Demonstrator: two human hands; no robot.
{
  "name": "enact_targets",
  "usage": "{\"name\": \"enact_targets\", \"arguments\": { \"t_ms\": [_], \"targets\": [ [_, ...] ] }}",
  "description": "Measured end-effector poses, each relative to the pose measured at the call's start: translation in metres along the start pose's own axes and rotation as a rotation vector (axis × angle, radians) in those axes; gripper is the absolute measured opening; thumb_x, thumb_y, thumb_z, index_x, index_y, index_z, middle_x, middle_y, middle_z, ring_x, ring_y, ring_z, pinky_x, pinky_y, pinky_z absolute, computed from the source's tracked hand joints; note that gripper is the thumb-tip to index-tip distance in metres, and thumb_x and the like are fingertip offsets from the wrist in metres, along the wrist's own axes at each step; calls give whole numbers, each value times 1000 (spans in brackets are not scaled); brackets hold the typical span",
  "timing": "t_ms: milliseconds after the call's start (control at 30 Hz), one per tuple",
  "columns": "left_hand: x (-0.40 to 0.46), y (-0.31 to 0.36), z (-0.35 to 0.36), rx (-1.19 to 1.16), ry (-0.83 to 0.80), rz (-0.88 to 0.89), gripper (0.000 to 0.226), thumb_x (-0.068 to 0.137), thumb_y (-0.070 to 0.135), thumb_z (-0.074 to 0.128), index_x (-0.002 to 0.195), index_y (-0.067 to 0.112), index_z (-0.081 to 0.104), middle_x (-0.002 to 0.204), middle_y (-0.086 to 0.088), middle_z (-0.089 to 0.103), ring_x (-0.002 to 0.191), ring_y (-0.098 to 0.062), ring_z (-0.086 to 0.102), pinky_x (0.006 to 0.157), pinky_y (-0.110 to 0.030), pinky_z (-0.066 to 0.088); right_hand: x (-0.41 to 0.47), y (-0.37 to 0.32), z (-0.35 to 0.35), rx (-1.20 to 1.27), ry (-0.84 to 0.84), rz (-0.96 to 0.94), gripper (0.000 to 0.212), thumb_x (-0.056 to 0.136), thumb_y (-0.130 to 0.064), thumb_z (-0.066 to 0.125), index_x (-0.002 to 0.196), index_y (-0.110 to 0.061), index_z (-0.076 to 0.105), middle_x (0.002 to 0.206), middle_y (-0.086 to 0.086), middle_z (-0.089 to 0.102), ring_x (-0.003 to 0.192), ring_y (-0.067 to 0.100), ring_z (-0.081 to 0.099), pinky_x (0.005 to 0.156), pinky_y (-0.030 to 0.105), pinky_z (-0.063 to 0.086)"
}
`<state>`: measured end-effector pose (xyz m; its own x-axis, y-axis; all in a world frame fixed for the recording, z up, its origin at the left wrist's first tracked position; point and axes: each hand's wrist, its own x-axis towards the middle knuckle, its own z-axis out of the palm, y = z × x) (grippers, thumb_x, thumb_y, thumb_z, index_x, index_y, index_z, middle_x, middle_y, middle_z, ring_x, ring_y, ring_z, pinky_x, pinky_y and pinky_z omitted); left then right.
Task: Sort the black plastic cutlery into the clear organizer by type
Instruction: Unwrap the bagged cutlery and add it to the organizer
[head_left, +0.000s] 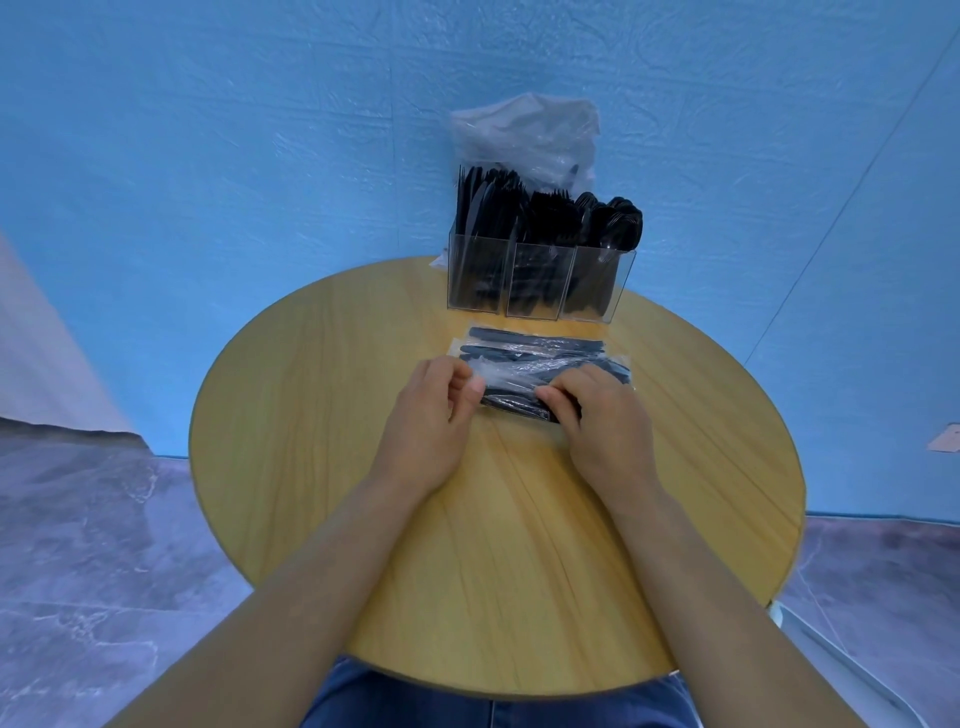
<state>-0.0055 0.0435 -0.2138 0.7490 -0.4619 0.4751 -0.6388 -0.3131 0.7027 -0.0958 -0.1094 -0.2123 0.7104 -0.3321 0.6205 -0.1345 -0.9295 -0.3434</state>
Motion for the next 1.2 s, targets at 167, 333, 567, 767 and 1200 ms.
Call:
{"name": "enact_targets", "arguments": {
  "t_ms": [167, 333, 567, 767, 1200],
  "targets": [
    [0, 6, -3, -194, -61, -84, 8, 94, 23, 55, 94, 17, 59, 80, 7, 62, 73, -3, 56, 65, -8, 42, 1, -3, 6, 33, 31, -54, 23, 91, -30, 58, 75, -14, 61, 71, -8, 50, 66, 12, 48, 58, 33, 42],
    [5, 3, -6, -349, 74, -199, 15, 93, 10, 56, 83, 21, 57, 75, 7, 60, 65, -6, 57, 67, -16, 49, 1, -6, -1, 116, 157, 18, 31, 92, -39, 48, 83, -14, 65, 84, -5, 54, 83, 10, 42, 74, 20, 32],
    [6, -1, -9, -486, 173, -320, 17, 95, 12, 54, 82, 24, 58, 80, 6, 61, 66, -3, 58, 72, -21, 53, 2, -5, -19, 512, 250, 417, 9, 92, -23, 59, 94, -15, 61, 83, -6, 58, 74, -2, 50, 66, 5, 38],
    [5, -3, -7, -421, 124, -269, 13, 93, 9, 56, 87, 18, 63, 85, 2, 65, 71, -5, 63, 69, -17, 53, 2, -10, -17, 607, 348, 430, 13, 88, -11, 63, 79, -18, 60, 69, -11, 59, 60, 0, 51, 61, 12, 42],
    [5, -1, -13, -566, 147, -322, 11, 83, 4, 67, 85, 15, 67, 76, 7, 63, 68, -1, 61, 74, -22, 55, 3, -12, -15, 755, 256, 462, 17, 83, -4, 69, 91, -18, 64, 82, -5, 64, 78, 6, 60, 72, 16, 51]
  ]
}}
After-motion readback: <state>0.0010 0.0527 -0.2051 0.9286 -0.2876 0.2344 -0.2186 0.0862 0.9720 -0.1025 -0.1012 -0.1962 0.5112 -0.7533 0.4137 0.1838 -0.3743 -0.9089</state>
